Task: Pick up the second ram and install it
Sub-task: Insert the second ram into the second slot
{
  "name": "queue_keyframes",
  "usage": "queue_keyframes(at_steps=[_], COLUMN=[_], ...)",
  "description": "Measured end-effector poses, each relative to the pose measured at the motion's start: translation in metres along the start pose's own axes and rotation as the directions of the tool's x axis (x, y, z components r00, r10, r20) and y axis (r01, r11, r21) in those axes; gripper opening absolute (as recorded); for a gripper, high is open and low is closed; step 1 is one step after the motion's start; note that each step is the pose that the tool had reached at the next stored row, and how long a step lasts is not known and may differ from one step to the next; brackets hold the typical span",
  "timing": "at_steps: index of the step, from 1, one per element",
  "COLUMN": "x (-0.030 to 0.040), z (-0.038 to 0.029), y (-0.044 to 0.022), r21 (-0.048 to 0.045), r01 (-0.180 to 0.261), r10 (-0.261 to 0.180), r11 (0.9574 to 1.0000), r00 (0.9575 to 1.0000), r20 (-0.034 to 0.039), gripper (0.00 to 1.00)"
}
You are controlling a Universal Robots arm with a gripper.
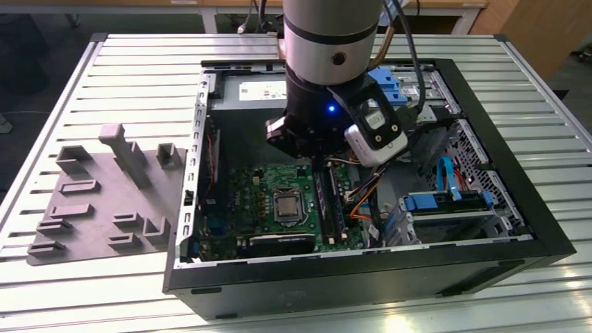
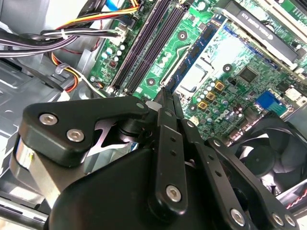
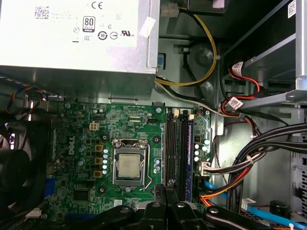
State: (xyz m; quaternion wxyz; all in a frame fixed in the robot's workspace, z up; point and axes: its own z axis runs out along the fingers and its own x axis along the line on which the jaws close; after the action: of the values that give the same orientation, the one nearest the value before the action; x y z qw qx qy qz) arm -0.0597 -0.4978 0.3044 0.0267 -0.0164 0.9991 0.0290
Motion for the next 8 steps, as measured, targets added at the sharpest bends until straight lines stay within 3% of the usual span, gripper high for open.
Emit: queue_keyframes(at_steps=[8], x=[0.0001], z=[0.0020], y=[-0.0001], r21=[-0.0001], r01=[-0.001], r10=[0.001], r11=[1.0000], r00=[1.0000], r20=[0.0002], gripper=[0.12])
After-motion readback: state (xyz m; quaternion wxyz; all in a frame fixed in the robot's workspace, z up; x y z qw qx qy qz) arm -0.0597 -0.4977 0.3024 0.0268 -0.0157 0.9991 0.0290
